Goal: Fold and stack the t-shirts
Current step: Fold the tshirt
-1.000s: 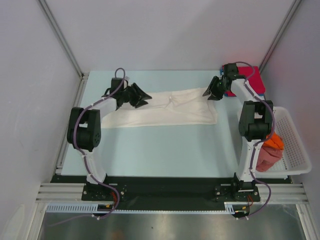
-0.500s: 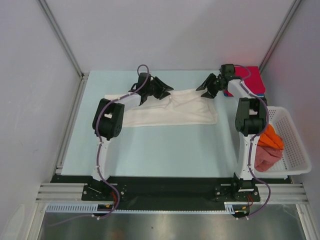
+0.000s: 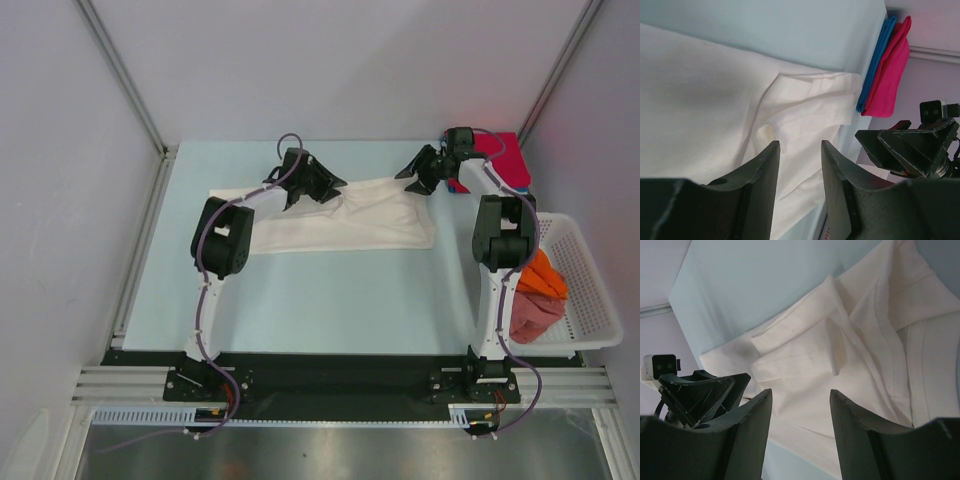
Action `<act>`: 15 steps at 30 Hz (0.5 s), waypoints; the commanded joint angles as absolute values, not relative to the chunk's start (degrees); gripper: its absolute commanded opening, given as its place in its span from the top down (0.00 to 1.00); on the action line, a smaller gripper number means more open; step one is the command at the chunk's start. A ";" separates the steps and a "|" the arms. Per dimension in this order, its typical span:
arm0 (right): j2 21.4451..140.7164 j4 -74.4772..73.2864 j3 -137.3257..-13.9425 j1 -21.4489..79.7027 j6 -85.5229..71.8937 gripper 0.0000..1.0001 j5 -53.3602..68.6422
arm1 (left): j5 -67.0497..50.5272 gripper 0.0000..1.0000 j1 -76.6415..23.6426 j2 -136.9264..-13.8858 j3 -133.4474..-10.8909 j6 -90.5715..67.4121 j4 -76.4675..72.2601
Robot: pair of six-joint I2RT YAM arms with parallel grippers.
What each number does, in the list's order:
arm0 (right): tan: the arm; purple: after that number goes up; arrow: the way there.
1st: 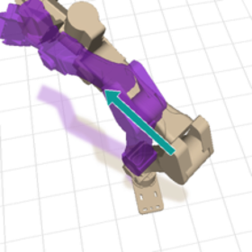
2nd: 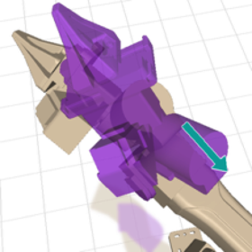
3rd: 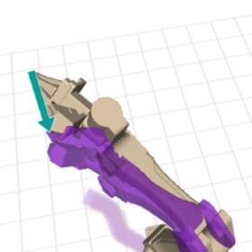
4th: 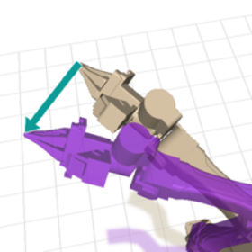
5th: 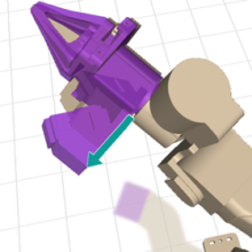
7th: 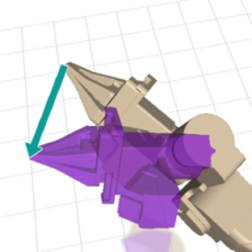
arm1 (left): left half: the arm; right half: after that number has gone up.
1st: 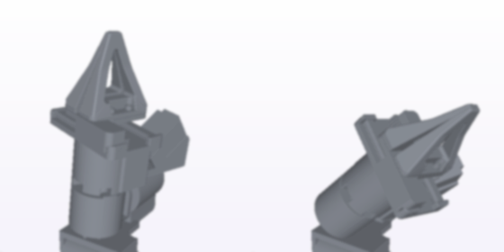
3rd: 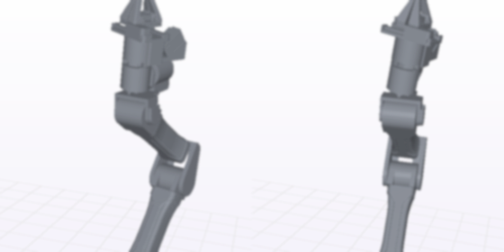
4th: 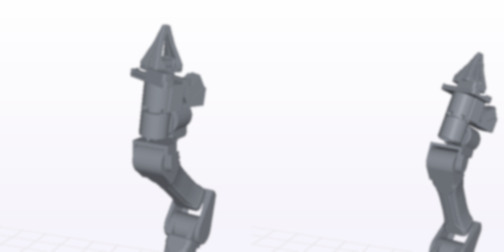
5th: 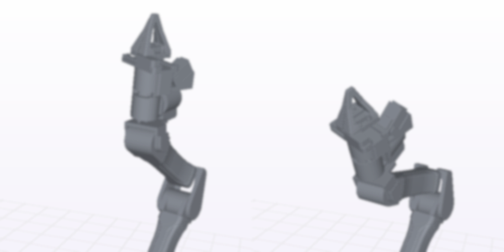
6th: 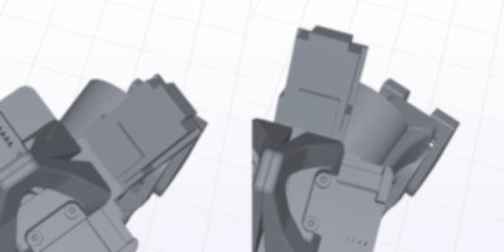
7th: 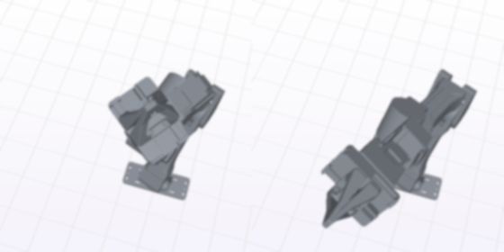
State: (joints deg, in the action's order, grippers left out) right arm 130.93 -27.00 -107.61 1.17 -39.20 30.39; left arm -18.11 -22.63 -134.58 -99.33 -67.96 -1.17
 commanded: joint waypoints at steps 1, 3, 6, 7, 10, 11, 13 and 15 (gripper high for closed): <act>130.78 -24.61 -108.98 1.06 -40.34 0.44 31.03 | -16.96 0.56 -23.12 -135.35 -102.66 -67.85 -0.44; 130.87 -24.35 -109.07 1.32 -40.25 0.44 30.85 | -16.79 0.55 -23.29 -135.61 -102.83 -67.76 -0.44; 130.87 -24.52 -109.07 1.32 -40.08 0.44 30.76 | -17.22 0.55 -23.55 -136.67 -104.06 -68.11 -0.44; 130.87 -24.52 -108.99 1.23 -40.25 0.44 30.76 | -17.14 0.55 -23.64 -136.84 -104.32 -68.38 1.04; 130.69 -24.35 -108.90 1.32 -40.17 0.44 30.59 | -16.70 0.55 -23.91 -137.46 -105.03 -68.47 1.49; 130.78 -24.43 -108.98 1.32 -40.25 0.44 30.59 | -16.61 0.55 -23.99 -137.63 -105.55 -68.47 1.49; 130.78 -24.26 -109.07 1.32 -40.25 0.44 30.50 | -16.79 0.55 -24.08 -138.51 -106.34 -68.38 2.10; 130.96 -24.26 -109.25 1.32 -40.34 0.44 30.59 | -16.70 0.55 -24.08 -138.78 -106.87 -68.38 2.46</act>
State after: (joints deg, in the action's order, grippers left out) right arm 130.93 -25.71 -107.61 1.17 -39.51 30.41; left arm -17.61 -23.46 -138.50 -103.72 -68.03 1.80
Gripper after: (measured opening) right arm 0.557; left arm 0.449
